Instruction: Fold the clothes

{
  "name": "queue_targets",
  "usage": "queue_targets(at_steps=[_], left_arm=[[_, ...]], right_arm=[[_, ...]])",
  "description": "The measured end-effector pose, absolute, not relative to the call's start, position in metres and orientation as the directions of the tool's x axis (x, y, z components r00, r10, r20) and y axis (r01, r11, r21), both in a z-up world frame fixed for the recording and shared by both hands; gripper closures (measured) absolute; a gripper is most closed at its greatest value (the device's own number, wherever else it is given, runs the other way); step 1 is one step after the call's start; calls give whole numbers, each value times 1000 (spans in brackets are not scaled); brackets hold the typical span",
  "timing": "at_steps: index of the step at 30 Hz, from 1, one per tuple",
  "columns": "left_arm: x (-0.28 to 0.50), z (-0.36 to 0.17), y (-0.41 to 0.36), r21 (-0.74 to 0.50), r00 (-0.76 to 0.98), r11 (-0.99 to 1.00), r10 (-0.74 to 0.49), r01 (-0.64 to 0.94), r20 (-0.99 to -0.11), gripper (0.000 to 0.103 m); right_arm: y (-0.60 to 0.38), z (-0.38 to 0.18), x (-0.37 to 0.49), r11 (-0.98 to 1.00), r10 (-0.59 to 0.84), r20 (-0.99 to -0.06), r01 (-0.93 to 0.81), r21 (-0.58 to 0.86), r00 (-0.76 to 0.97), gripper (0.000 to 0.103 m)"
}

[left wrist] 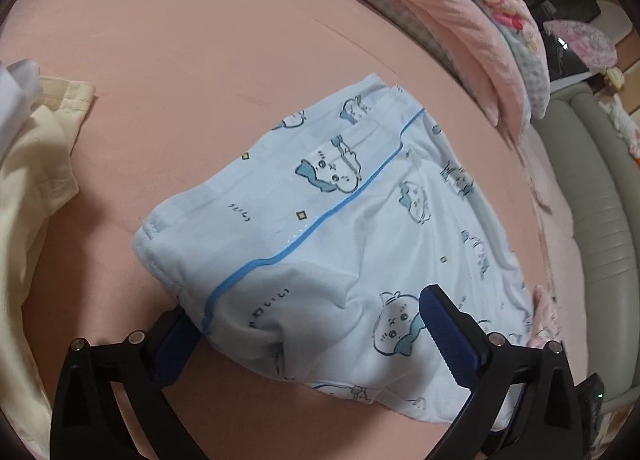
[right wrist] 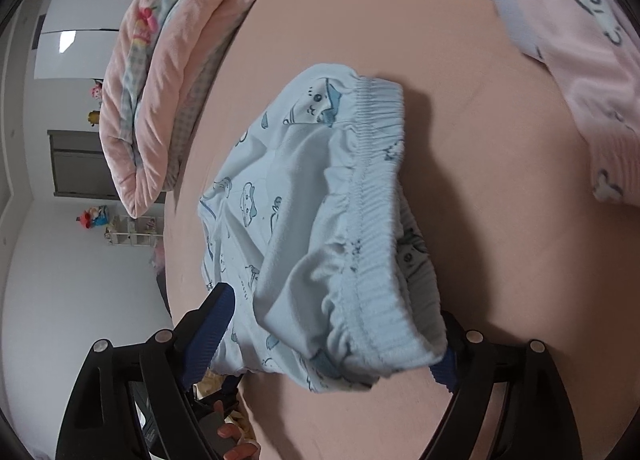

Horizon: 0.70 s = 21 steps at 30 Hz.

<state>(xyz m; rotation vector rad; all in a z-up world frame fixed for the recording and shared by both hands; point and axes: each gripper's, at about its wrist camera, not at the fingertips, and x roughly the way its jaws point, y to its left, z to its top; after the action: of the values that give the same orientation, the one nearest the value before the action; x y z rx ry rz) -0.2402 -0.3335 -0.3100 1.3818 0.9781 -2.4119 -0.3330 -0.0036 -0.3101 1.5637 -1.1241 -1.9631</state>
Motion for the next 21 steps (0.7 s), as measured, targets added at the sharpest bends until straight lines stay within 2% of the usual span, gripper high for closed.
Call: queue_targets(at_steps=[4, 6, 8, 9, 10, 11, 12, 13, 14, 15, 16, 18, 19, 21], left_arm=[[-242, -310, -327, -407, -525, -800, 138, 441, -840, 0], [-244, -311, -326, -392, -510, -821, 147, 414, -847, 1], [-244, -311, -326, -391, -507, -830, 156, 398, -848, 1], [-243, -311, -327, -395, -509, -828, 159, 398, -846, 1], [-243, -311, -328, -395, -509, -822, 153, 410, -847, 1], [-242, -310, -329, -396, -510, -815, 148, 422, -848, 2], [-242, -309, -330, -392, -508, -810, 138, 436, -850, 13], [-243, -308, -330, -359, -495, -815, 105, 454, -863, 22], [-245, -306, -327, -306, -475, -830, 58, 465, -878, 42], [-247, -305, -323, -252, -456, -852, 18, 458, -890, 48], [-248, -305, -321, -229, -450, -867, 5, 443, -893, 51], [-248, -303, -317, -218, -460, -886, 6, 409, -888, 70], [-247, -302, -317, -232, -463, -887, 23, 400, -886, 73], [-245, -301, -322, -286, -469, -868, 71, 406, -880, 89]], right_arm=[[-4, -311, -335, -605, -725, -622, -158, 780, -296, 17], [-3, -311, -335, -618, -721, -631, -148, 772, -286, 21], [-5, -311, -335, -655, -696, -662, -132, 744, -277, 31], [-5, -310, -335, -679, -677, -682, -122, 724, -276, 41], [-5, -310, -334, -703, -657, -702, -111, 702, -276, 56], [-5, -310, -334, -733, -630, -726, -96, 673, -277, 65], [-5, -310, -334, -756, -609, -744, -84, 649, -276, 72], [-5, -310, -334, -757, -610, -743, -74, 649, -275, 72], [-4, -310, -335, -759, -611, -743, -64, 648, -273, 72], [-6, -309, -335, -766, -606, -749, -57, 640, -268, 73], [-7, -308, -336, -774, -600, -756, -51, 632, -263, 74], [-13, -304, -338, -801, -575, -779, -21, 598, -250, 74], [-16, -302, -339, -814, -563, -791, -5, 581, -241, 74], [-20, -298, -341, -830, -546, -807, 21, 557, -225, 74]])
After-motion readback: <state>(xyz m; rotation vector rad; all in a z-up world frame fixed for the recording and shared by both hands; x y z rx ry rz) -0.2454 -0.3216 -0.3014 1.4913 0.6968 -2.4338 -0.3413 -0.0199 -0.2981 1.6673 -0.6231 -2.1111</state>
